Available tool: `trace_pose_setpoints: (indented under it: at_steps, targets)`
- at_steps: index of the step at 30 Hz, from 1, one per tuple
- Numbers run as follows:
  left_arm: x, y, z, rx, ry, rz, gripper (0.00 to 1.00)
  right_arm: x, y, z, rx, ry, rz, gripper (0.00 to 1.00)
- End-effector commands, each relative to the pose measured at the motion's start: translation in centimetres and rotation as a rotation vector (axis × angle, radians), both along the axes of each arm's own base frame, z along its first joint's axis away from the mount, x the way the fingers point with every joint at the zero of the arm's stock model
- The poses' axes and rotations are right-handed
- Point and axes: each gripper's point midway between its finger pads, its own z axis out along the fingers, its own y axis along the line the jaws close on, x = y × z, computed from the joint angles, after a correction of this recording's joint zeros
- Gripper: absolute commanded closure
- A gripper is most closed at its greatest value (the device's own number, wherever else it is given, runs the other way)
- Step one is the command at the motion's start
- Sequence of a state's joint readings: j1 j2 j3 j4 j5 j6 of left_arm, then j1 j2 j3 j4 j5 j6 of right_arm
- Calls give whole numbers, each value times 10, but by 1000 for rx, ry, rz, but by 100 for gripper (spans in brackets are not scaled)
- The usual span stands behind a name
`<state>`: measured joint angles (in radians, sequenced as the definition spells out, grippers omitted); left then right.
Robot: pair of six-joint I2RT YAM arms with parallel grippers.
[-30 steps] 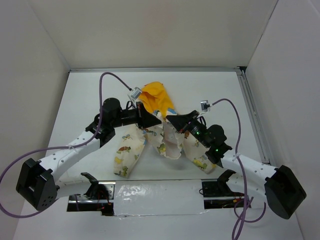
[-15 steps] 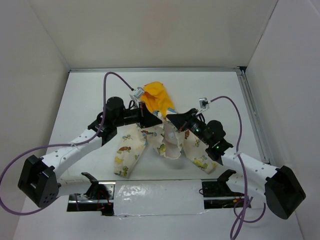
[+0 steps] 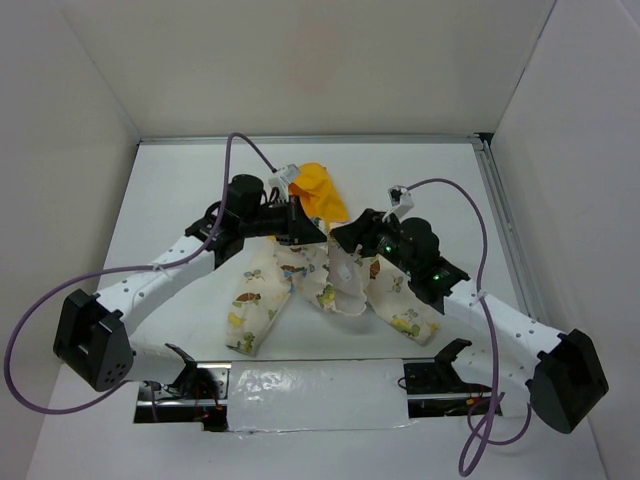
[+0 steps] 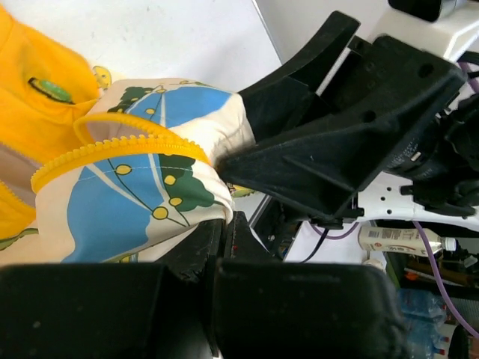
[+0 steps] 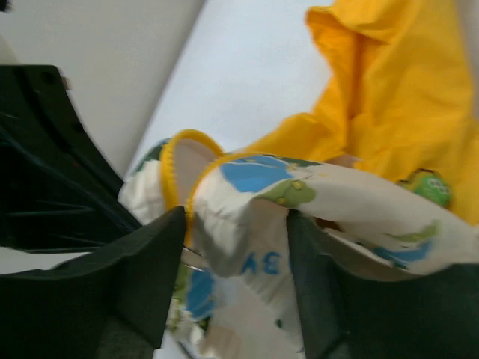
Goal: Zip up the jacket
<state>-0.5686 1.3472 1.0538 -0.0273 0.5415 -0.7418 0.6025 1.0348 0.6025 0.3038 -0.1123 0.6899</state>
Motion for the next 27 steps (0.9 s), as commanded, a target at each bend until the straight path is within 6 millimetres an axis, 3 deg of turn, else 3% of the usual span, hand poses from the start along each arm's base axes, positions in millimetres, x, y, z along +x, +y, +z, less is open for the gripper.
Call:
trace_pose_setpoints:
  at_steps: [1,3,4,6,7,12,13,17,21,27]
  targets:
    - [18,-1,24,-38,-54,47,100,-21,6,16,-63,-15,56,32]
    - [20,1,27,-36,-63,61,100,-19,-5,17,-112,-7,-7,31]
    - [21,2,29,-38,-70,68,100,-22,-7,17,-150,-23,-4,23]
    - [21,5,24,-17,-47,86,100,-20,-19,12,-234,-22,-66,21]
    - [23,5,27,-17,-52,90,100,-22,-21,10,-274,-31,-71,1]
    - [26,6,25,5,-14,107,100,-31,-23,9,-455,-106,-56,0]
    - [26,5,25,4,-9,104,100,-24,-34,10,-492,-111,-145,0]
    - [26,5,25,7,-1,99,100,-27,-36,16,-635,-215,-188,10]
    - [24,6,26,9,3,100,100,-24,-34,17,-718,-252,-225,30]
    - [22,5,28,-1,3,86,100,-20,-8,15,-756,-298,-185,33]
